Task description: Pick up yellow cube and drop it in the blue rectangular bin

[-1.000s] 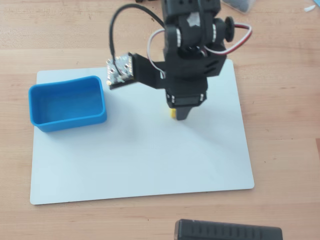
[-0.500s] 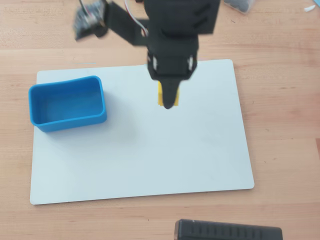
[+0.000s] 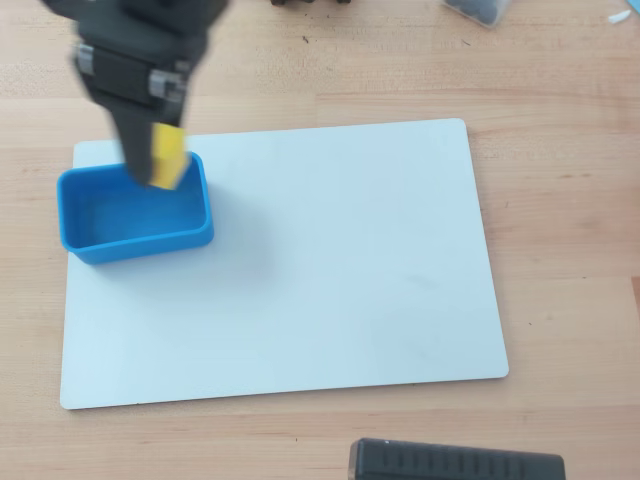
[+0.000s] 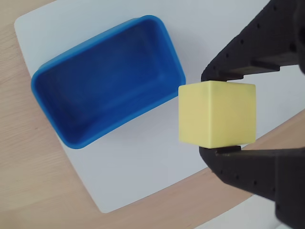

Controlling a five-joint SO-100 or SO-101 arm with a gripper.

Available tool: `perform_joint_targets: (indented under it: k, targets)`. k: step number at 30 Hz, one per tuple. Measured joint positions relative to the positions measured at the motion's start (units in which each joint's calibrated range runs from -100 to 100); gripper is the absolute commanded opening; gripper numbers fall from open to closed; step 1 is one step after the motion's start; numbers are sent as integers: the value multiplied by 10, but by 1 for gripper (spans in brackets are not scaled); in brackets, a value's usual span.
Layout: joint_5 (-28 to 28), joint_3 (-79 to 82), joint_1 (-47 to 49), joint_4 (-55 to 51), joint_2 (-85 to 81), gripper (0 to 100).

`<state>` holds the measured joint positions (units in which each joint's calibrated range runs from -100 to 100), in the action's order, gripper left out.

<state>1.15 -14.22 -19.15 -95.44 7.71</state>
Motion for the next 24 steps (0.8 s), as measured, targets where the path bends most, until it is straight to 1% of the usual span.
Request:
perform_joint_targets:
  k: [3, 10, 21, 24]
  targets:
    - [-8, 2, -32, 29, 0, 4]
    - [-17, 86, -73, 97, 4, 4]
    - [-17, 89, -67, 115, 85, 4]
    - [-17, 89, -63, 116, 89, 7]
